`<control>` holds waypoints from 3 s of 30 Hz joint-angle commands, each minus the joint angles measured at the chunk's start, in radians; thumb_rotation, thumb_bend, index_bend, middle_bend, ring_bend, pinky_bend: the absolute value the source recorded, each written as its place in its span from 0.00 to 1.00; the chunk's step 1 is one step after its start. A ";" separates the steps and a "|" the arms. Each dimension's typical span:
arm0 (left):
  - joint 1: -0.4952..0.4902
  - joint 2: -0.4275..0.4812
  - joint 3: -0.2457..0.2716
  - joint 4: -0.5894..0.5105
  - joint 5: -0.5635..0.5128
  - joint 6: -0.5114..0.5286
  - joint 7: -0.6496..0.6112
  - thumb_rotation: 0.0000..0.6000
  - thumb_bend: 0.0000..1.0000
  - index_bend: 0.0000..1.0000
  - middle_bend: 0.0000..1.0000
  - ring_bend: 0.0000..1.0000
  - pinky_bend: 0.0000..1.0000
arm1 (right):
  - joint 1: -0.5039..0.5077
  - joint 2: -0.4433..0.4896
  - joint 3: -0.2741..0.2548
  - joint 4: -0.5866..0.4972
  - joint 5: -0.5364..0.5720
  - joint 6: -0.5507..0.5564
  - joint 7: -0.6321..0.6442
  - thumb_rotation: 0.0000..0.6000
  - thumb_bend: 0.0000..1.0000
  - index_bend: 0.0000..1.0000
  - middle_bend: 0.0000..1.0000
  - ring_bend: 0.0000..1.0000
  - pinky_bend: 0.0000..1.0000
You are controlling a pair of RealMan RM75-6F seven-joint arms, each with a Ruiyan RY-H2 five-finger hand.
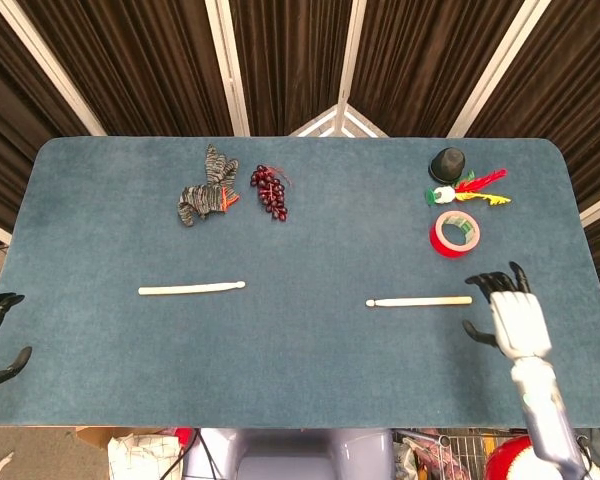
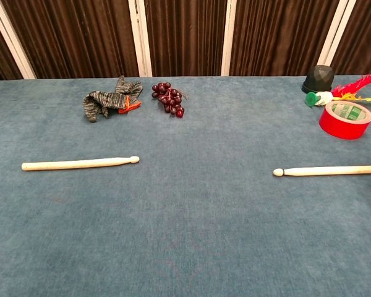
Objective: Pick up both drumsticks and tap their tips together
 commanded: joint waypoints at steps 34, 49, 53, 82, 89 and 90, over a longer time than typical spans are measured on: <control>-0.009 -0.022 -0.007 -0.003 -0.033 -0.014 0.053 1.00 0.38 0.21 0.19 0.00 0.00 | 0.230 -0.260 -0.021 0.386 0.233 -0.287 -0.102 1.00 0.25 0.53 0.44 0.29 0.00; -0.013 -0.026 -0.011 -0.002 -0.051 -0.020 0.067 1.00 0.38 0.21 0.19 0.00 0.00 | 0.252 -0.286 -0.020 0.409 0.251 -0.283 -0.122 1.00 0.27 0.53 0.49 0.31 0.00; -0.012 -0.028 -0.012 -0.003 -0.053 -0.019 0.072 1.00 0.38 0.22 0.19 0.00 0.00 | 0.252 -0.286 -0.021 0.417 0.258 -0.285 -0.117 1.00 0.27 0.53 0.51 0.32 0.00; -0.018 -0.041 -0.010 -0.009 -0.064 -0.025 0.110 1.00 0.38 0.22 0.19 0.00 0.00 | 0.274 -0.321 -0.037 0.480 0.251 -0.303 -0.112 1.00 0.35 0.56 0.54 0.34 0.00; -0.018 -0.040 -0.010 -0.011 -0.065 -0.025 0.108 1.00 0.38 0.22 0.19 0.00 0.00 | 0.275 -0.317 -0.036 0.473 0.246 -0.299 -0.102 1.00 0.38 0.58 0.56 0.36 0.00; -0.018 -0.040 -0.010 -0.011 -0.064 -0.024 0.107 1.00 0.38 0.22 0.19 0.00 0.00 | 0.275 -0.317 -0.036 0.473 0.245 -0.299 -0.100 1.00 0.39 0.59 0.56 0.36 0.00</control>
